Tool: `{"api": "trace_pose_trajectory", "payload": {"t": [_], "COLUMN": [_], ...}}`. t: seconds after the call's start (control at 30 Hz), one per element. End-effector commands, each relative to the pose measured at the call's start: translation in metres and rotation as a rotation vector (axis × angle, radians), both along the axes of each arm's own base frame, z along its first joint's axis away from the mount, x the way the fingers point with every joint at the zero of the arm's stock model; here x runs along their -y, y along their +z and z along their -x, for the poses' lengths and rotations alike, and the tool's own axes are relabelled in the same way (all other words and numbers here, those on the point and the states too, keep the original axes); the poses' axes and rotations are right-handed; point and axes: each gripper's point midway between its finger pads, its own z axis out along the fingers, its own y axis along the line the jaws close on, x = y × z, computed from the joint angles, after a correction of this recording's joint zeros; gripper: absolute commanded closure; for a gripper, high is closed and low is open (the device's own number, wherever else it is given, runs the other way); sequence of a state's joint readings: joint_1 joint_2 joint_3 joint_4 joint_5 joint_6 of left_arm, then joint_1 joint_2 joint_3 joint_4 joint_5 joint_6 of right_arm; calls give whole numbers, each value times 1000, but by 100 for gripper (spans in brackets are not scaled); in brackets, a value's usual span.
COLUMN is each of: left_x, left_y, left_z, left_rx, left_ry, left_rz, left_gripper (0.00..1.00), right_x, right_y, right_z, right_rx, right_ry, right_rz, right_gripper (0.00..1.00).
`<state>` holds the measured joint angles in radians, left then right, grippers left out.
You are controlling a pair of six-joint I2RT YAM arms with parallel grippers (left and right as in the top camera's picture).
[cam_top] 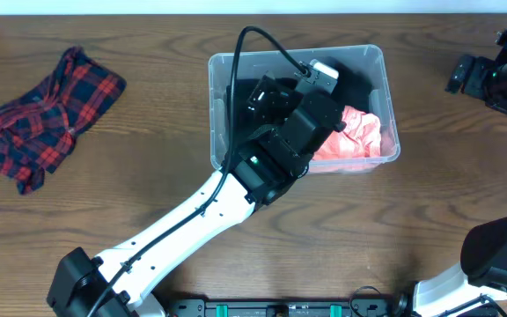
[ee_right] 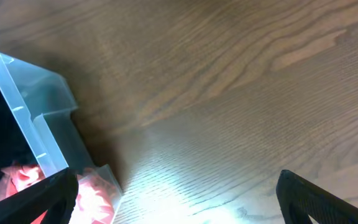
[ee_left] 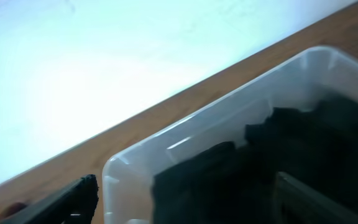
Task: Pack container
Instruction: 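Carry the black jacket over the bin and lower it on top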
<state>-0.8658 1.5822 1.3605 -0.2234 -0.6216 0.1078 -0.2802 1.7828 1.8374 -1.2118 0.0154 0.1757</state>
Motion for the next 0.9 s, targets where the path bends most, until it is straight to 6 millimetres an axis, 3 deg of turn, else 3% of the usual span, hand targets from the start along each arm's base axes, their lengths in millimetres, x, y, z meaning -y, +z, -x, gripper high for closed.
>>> {"api": "trace_pose_trajectory", "payload": {"t": [0.0,0.33,0.37,0.5,0.57,0.67,0.87], "left_x": [10,11,14,27,27,27,34], "left_y": [18,17,14,-7,-18,-36,-83], "left_z": [1,2,4,17,22,28,41], "left_rx": [2,-6,-22,-131,-190,-281,-490], "left_ry": [-24,-26,-46,-137,-122,-121,-175], "left_rz": [120,129,129,129,163,192,194], "left_gripper": [9,9,15,62,76,87,93], "right_x": [2,2,2,2,2,2,2], "right_y": [6,6,6,6,6,6,6], "right_z": [1,1,1,1,1,1,1], "right_rx": [14,14,14,14,14,14,14], "right_ry": [-16,-16,-16,-16,-16,-16,-16], "right_rz": [3,3,3,3,3,3,3], "right_gripper": [1,1,1,1,1,1,1]}}
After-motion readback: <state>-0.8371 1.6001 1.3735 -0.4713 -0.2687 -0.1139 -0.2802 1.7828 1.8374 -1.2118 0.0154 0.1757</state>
